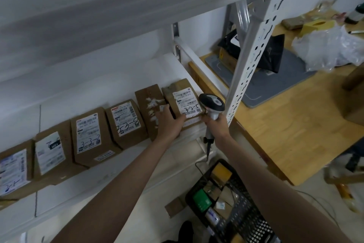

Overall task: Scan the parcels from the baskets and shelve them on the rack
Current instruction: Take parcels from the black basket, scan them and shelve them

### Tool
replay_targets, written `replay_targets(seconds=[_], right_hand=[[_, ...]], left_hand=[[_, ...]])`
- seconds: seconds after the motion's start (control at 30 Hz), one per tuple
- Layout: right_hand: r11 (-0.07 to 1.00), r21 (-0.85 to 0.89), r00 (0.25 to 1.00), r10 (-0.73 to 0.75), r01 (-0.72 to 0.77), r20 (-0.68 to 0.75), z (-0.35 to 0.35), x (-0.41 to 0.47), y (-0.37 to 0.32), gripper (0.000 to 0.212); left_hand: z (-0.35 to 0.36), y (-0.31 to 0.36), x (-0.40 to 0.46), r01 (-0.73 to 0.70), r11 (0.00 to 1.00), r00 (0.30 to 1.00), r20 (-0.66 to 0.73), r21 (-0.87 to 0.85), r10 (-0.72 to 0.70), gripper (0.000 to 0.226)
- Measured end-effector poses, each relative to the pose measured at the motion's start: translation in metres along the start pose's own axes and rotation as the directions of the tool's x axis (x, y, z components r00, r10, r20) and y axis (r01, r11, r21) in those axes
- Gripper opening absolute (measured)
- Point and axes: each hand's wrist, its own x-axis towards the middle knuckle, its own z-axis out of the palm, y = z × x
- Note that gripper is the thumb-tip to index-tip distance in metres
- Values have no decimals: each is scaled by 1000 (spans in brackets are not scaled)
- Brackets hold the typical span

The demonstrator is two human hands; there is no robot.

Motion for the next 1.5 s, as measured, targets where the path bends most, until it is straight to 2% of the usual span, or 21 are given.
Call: replay_targets(seconds=[0.1, 0.17, 0.33, 0.5, 0.7, 0.9, 1.03, 1.2, 1.3, 1.5], right_hand=[[999, 47, 1000, -10, 9, 19, -17, -16, 11, 12], [994, 112, 1000, 2, -6, 31, -33, -31, 24, 12], [968, 238, 995, 90, -80, -32, -85, -78, 69, 21], [936, 327, 957, 206, -131, -206, -144, -134, 125, 15], [860, 479, 857, 372, -173, -357, -190, -198, 193, 12], [804, 562, 775, 477, -194, -414, -213, -226, 239, 18], [749, 617, 738, 555, -242, -383, -224, -217, 273, 13], [703, 660, 756, 577, -265, -310, -225, -177, 326, 15], [645, 707, 757, 607, -289, -244, -217, -140, 368, 18], [554, 770, 783, 611, -316, -118, -194, -73, 456, 10]], left_hand=[[3, 8, -10, -160, 985, 976, -141, 67, 168, 38], [13, 15, -20, -272, 960, 953, -120, 62, 277, 29], [69, 15, -47, -414, 907, 907, 115, 80, 404, 17], [137, -10, -84, -459, 886, 822, 408, 63, 397, 10], [188, -64, -123, -460, 870, 728, 637, 178, 255, 5], [217, -111, -137, -475, 811, 652, 756, 342, 63, 3], [234, -140, -133, -473, 763, 644, 764, 441, -43, 5], [264, -191, -110, -469, 679, 652, 740, 565, -165, 8], [289, -235, -89, -453, 663, 661, 724, 596, -199, 9], [345, -330, -43, -411, 563, 723, 633, 717, -277, 36]])
